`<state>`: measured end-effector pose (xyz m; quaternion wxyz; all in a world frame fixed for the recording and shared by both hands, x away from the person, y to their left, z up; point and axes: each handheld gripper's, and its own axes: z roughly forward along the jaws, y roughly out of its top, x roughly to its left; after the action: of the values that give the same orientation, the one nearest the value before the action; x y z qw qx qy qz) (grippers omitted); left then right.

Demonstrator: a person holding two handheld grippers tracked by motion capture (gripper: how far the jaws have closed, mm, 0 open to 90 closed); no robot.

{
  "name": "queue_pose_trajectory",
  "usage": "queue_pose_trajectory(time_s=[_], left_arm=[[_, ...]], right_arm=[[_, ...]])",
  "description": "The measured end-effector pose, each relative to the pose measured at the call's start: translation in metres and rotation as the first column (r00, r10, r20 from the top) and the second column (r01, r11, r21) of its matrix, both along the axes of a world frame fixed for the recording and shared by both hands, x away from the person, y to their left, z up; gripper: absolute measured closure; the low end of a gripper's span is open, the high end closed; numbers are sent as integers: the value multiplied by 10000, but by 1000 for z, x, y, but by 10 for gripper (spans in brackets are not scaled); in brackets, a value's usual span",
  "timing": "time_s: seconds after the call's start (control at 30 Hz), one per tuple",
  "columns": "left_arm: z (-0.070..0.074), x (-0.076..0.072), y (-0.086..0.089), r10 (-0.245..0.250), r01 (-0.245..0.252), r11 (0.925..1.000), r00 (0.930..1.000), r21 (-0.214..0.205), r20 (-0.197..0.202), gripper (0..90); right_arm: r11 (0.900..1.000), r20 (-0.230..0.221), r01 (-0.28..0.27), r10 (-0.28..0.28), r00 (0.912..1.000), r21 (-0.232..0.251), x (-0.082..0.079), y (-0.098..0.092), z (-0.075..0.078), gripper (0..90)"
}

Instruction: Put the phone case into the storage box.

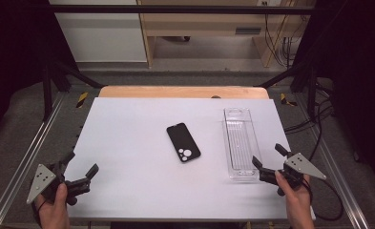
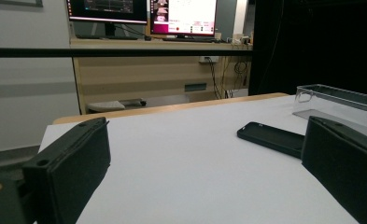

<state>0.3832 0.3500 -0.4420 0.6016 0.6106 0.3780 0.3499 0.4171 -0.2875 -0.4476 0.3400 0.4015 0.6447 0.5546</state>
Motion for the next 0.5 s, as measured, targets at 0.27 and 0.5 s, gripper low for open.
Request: queue_pose_trajectory(time_s=[0.27, 0.5], left_arm=[[1, -1, -6, -209, 209, 9998, 9998, 24, -35, 13], [0, 0, -9, -335, 335, 9994, 9993, 23, -141, 13]], right_arm=[[9996, 206, 278, -279, 9994, 51, -3, 3, 5, 32], [9945, 259, 1037, -1041, 9942, 153, -11, 6, 16, 46]])
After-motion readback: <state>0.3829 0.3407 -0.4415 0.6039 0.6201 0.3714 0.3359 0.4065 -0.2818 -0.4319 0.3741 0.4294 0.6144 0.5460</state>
